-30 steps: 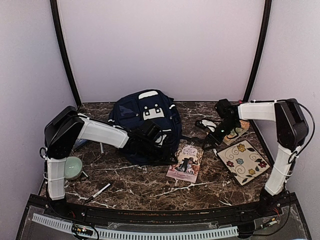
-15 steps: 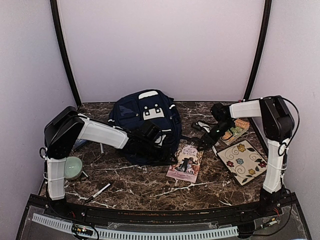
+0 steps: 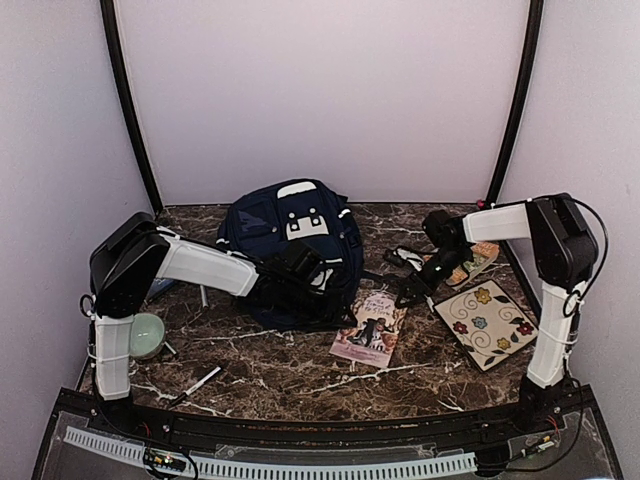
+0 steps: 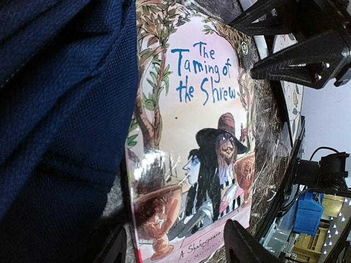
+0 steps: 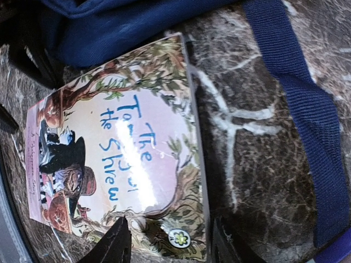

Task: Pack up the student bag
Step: Adjust the book at the center of the board.

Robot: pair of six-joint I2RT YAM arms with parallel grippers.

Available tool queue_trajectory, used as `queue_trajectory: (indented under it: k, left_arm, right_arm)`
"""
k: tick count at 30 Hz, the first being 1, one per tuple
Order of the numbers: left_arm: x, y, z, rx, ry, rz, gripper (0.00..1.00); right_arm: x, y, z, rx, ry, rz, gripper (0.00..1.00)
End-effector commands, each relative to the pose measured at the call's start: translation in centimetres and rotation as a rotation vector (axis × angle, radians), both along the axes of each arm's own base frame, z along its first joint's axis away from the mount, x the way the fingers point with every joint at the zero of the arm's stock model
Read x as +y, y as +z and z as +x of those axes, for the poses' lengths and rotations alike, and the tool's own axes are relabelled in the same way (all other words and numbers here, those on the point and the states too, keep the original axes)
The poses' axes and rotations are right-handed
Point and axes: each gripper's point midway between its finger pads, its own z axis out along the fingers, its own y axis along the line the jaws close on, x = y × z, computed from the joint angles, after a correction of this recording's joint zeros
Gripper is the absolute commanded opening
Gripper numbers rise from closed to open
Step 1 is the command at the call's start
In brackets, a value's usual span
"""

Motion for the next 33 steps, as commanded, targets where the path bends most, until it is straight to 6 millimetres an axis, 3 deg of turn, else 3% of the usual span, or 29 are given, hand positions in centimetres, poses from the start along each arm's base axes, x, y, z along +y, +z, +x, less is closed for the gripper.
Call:
queue_trajectory:
  k: [1,7,12,15,18,20,23,25,28,33]
  left_arm:
    - [4.7,-5.8,-2.4,0.131,0.014,0.233,0.64]
    - [6.2,-5.1,-4.8,0.168,-0.023,0.210,0.63]
    - [7.9,-6.0,-7.0,0.251,0.003,0.225,0.64]
    - [8.8,-6.8,-7.9,0.276,0.018,0.223,0.64]
    - [8.2,-7.4,-8.2,0.314,0.014,0.187,0.64]
    - [8.1,-7.6,-8.1,0.318,0.013,0.181,0.64]
    - [8.4,-7.7,-7.9,0.299,0.013,0.208,0.64]
    - [8.7,-7.9,-7.8,0.291,0.008,0.227,0.64]
    - [8.6,-7.9,-7.8,0.284,-0.006,0.229,0.63]
    - [8.4,-8.1,-6.9,0.274,-0.015,0.218,0.63]
  right_arm:
    - [-0.2,-0.6,-1.5,-0.053,0.021,-0.091,0.52]
    - [0.2,-0.9,-3.0,-0.045,0.035,-0.099,0.54]
    - [0.7,-1.4,-5.7,0.019,0.071,-0.096,0.53]
    - [0.4,-2.0,-6.3,-0.008,0.075,-0.149,0.54]
    - [-1.0,-2.4,-4.9,-0.081,0.018,-0.251,0.58]
    - [-3.8,-2.2,-1.9,-0.210,-0.122,-0.417,0.62]
    - [-4.8,0.7,-0.5,-0.322,-0.175,-0.434,0.82]
    - [-3.1,2.7,-1.9,-0.321,-0.096,-0.324,0.85]
    - [-0.6,4.8,-5.7,-0.328,0.101,-0.142,0.78]
    - [1.2,4.6,-8.5,-0.552,0.390,-0.128,0.70]
